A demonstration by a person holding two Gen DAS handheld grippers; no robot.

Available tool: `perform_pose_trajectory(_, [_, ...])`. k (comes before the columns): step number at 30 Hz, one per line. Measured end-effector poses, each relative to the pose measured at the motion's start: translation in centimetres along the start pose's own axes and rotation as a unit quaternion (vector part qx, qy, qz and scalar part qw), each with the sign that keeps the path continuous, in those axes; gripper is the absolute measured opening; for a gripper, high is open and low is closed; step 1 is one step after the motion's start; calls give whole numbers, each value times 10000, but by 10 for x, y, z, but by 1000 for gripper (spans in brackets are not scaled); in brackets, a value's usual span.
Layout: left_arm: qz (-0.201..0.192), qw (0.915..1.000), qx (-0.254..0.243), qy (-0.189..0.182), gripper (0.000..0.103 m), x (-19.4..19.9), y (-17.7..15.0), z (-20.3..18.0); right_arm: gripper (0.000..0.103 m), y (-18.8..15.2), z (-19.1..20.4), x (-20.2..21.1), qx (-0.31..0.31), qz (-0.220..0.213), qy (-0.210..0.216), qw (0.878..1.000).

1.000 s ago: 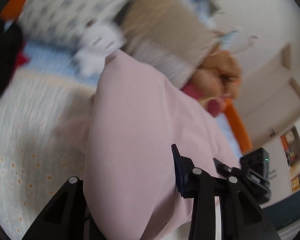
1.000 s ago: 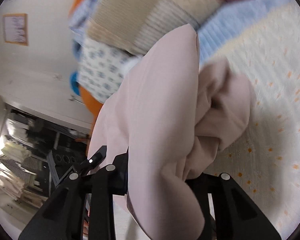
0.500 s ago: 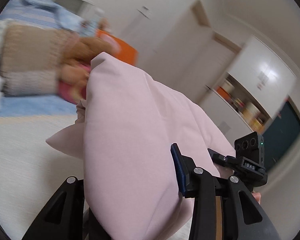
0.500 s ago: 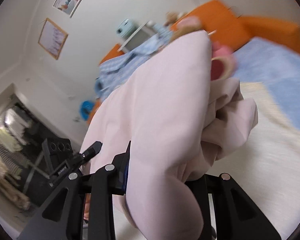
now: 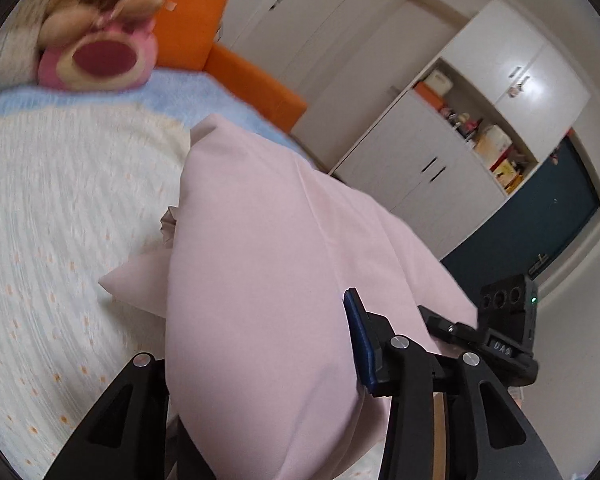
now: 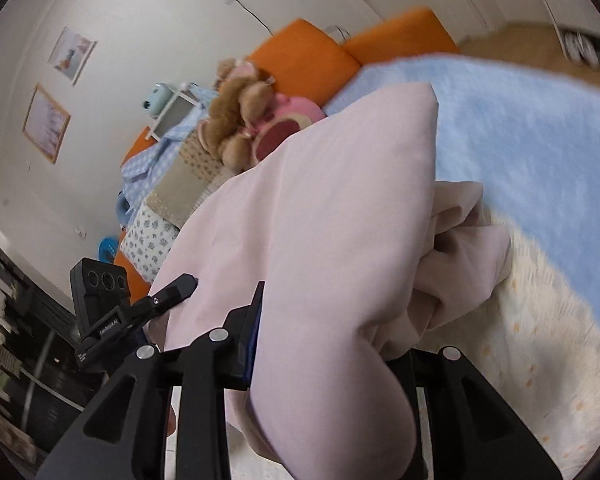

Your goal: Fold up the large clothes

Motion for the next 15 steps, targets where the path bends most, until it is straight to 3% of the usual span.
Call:
perform_pose_trajectory(3, [123, 9997, 189, 124, 44, -9, -25, 33, 31, -29, -16, -30, -8, 256, -12, 9997])
perform_pose_trajectory(5, [185, 9990, 377, 179, 50, -13, -37, 54, 36, -40, -25, -43, -33, 397, -104, 9992])
perform_pose_trajectory(6, [235, 9982, 509, 231, 64, -15, -44, 66, 46, -45, -29, -48, -31, 431, -158, 9989])
perform_pose_trajectory(7, [283, 9968, 664, 330, 84, -16, -50, 79, 56, -50, -36, -52, -83, 460, -248, 9986])
perform_pose_trajectory(8, [300, 9959, 768, 372, 95, -16, -52, 88, 79, -53, -39, -53, -128, 532, -367, 9978])
perform_pose_trajectory(9, [364, 9944, 936, 314, 97, -13, -56, 97, 90, -54, -46, -53, -130, 711, -551, 9959])
perform_pose_trajectory(12, [575, 9912, 1091, 481, 97, 10, -54, 102, 90, -50, -45, -23, 184, 806, -864, 9928])
perform_pose_trajectory(15, [212, 9943, 785, 686, 97, 54, -17, 78, 92, -14, -27, 32, 663, 113, -1312, 9891])
Point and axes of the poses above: each gripper's, at about its wrist camera, not at the fingertips, and x roughly against the way its jaws point, z to its left, y to its top, the point moved 7 cm from there along -x, roughly the way its jaws point, and after that the axes turned 14 degrees about -y, right-handed, at the moved point
